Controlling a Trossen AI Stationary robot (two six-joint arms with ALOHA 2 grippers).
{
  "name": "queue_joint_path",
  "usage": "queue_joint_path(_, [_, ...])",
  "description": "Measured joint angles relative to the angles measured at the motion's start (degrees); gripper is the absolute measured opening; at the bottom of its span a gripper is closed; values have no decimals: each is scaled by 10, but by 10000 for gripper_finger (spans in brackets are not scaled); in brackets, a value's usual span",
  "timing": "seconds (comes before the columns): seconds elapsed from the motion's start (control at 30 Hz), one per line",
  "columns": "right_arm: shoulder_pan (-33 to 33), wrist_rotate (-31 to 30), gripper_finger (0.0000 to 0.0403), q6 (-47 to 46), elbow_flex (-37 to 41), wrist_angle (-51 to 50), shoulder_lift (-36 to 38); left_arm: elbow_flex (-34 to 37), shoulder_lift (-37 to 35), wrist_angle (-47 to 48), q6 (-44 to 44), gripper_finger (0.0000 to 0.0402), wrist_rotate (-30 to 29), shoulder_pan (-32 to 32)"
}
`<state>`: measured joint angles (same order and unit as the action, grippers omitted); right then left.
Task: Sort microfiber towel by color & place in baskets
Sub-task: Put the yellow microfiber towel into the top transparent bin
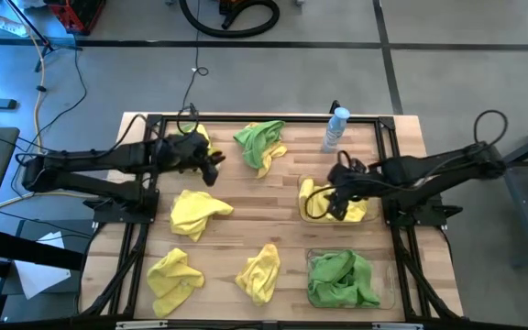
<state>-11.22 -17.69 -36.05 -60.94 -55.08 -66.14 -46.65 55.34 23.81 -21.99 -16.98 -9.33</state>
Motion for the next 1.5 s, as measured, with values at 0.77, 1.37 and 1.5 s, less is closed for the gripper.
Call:
queue_joint_path(0.77, [0, -68, 220, -172, 102, 48, 128, -123, 271, 285, 2, 212, 76, -295])
queue_joint_path(1.37, [0, -128, 220, -204, 102, 44, 128, -130, 398, 293, 86, 13, 111, -330])
queue_joint_path(1.5, [0, -120, 220, -178, 102, 11, 128, -151, 347, 335, 57, 6, 102, -323])
